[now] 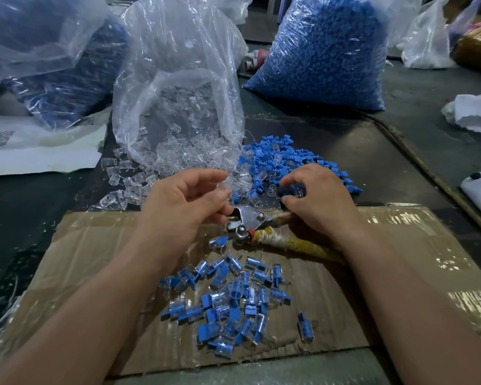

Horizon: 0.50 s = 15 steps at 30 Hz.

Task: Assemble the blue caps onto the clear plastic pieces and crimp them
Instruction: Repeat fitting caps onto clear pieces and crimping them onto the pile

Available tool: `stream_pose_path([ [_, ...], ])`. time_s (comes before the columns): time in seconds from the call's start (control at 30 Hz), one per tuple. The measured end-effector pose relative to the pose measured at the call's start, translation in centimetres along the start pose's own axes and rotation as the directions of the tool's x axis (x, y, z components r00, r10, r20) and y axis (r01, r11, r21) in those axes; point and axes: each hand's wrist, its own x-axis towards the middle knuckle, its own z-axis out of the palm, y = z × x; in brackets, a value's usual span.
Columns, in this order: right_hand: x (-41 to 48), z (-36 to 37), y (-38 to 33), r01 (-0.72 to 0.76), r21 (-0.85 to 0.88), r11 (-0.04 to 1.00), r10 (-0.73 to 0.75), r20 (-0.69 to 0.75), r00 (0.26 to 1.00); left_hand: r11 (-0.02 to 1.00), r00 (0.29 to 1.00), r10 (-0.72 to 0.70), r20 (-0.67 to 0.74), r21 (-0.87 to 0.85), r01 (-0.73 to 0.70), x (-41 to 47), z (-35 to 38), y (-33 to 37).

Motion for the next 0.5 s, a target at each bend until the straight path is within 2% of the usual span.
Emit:
stream_pose_path([
  [0.27, 0.05, 0.09, 0.11, -0.017, -0.054, 0.998, 0.016, -0.024, 1.0, 1.0, 1.0, -0.008, -0.021, -0.003, 0.008, -0.2, 0.15, 0.33],
  [0.5, -0.11, 0.15, -0.29, 0.085, 0.026, 0.996, -0.084, -0.064, 0.994, 0.993, 0.999, 0.031, -0.018, 0.116, -0.029, -0.33, 0.16, 0.1],
])
